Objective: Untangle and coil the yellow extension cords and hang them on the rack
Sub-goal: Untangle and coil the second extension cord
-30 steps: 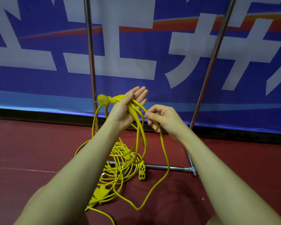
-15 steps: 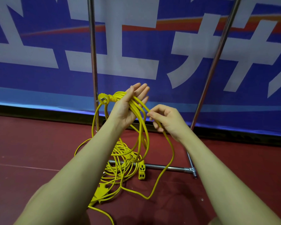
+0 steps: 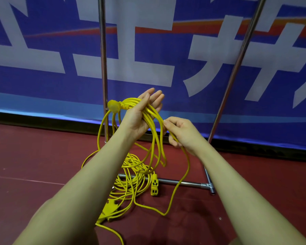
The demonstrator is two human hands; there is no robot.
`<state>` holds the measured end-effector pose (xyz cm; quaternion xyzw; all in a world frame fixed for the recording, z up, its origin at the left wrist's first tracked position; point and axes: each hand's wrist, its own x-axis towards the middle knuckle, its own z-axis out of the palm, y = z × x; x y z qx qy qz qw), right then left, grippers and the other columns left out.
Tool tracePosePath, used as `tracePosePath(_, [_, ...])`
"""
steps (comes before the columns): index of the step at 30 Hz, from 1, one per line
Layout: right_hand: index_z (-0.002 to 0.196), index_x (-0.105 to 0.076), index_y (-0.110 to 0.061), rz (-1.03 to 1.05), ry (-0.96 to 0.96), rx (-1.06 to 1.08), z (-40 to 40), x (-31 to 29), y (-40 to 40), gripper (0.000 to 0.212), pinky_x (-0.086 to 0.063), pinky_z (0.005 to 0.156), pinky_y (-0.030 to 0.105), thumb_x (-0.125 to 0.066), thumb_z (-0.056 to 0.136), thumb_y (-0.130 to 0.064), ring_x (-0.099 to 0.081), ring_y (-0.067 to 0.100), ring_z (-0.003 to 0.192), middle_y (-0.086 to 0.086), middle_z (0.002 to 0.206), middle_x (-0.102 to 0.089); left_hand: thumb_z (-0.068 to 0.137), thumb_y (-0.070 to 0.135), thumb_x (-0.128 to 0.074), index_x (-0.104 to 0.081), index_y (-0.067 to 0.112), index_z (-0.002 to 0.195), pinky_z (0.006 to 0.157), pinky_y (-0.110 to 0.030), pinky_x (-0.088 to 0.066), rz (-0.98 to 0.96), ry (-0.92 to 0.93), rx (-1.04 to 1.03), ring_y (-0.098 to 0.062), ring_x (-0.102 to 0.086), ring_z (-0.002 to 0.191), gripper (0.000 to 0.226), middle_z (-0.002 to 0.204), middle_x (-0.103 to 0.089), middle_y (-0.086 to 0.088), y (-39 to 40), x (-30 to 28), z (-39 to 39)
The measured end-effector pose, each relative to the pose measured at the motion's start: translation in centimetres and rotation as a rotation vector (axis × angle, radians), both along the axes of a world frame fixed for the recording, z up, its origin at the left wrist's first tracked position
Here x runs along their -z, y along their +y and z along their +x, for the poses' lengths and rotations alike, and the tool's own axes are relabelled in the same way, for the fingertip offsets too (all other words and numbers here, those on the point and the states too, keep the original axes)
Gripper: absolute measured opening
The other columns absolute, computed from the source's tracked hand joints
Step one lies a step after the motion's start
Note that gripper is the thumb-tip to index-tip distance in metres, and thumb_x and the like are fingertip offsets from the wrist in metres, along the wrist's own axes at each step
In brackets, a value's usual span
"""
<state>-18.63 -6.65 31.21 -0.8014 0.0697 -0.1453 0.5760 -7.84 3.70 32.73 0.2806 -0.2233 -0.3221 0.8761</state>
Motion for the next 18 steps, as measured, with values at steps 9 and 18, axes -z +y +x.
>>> tracePosePath(9, [0.089, -0.059, -0.006, 0.072, 0.027, 0.013, 0.2, 0.7, -0.4, 0.009, -0.032, 0.035, 0.017, -0.055, 0.094, -0.011, -0.045, 0.007, 0.037, 0.005, 0.066, -0.057, 0.103, 0.012, -0.030, -0.054, 0.009, 0.105, 0.087, -0.030, -0.051, 0.005, 0.023, -0.002, -0.021, -0.062, 0.107, 0.024, 0.109, -0.067, -0.003, -0.2, -0.1, -0.3])
tracePosePath(18, [0.077, -0.059, -0.006, 0.113, -0.065, 0.051, 0.0, 0.6, -0.1, 0.012, -0.027, 0.034, 0.015, -0.061, 0.089, -0.005, -0.040, 0.008, 0.034, 0.006, 0.056, -0.058, 0.102, 0.013, -0.033, -0.055, 0.009, 0.102, 0.078, -0.029, -0.056, -0.010, 0.095, -0.009, -0.013, -0.070, 0.091, 0.022, 0.088, -0.074, -0.004, 0.2, 0.1, 0.1])
